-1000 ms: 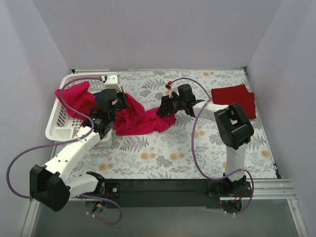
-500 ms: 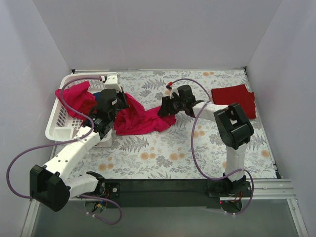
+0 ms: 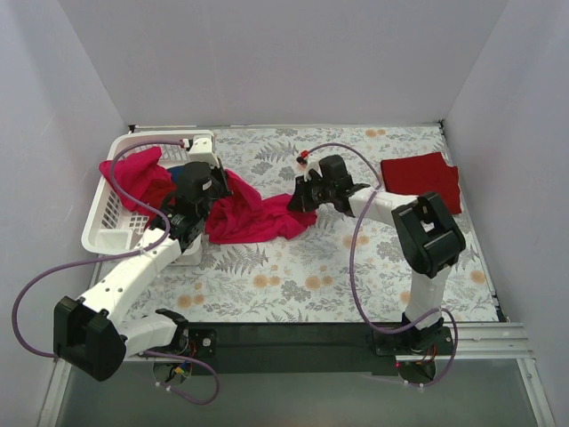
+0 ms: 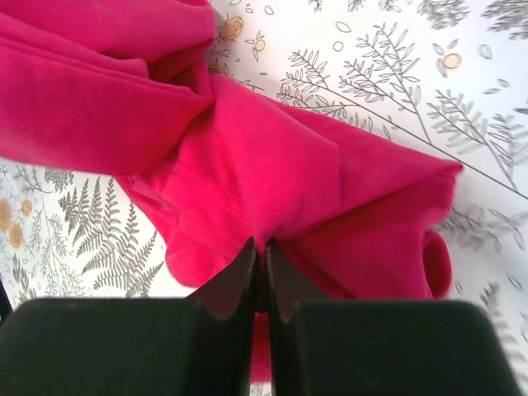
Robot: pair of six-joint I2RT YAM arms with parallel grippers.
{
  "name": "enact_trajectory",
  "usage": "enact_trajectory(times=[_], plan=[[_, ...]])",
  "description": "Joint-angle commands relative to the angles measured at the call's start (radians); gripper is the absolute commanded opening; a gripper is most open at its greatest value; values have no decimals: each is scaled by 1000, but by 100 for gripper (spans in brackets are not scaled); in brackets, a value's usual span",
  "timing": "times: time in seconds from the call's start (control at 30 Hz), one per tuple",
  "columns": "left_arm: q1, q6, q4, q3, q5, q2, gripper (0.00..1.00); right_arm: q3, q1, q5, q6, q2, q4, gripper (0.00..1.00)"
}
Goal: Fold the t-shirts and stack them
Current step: Flatten the tshirt out
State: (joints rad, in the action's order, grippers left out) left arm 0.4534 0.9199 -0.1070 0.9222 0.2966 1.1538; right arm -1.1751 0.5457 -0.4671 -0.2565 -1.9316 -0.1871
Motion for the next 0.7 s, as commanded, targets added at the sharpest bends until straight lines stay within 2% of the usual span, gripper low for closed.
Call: enact_trajectory(times=[0.0, 0.43, 0.67], plan=[[-7, -9, 6, -5, 26, -31, 0, 38, 0, 67, 29, 161, -34, 1], [-7, -18, 70, -32, 76, -117, 0, 213, -21, 361, 161, 693, 20, 1], [-9, -20, 73, -43, 50, -167, 0, 163, -53, 573, 232, 807, 287, 1]])
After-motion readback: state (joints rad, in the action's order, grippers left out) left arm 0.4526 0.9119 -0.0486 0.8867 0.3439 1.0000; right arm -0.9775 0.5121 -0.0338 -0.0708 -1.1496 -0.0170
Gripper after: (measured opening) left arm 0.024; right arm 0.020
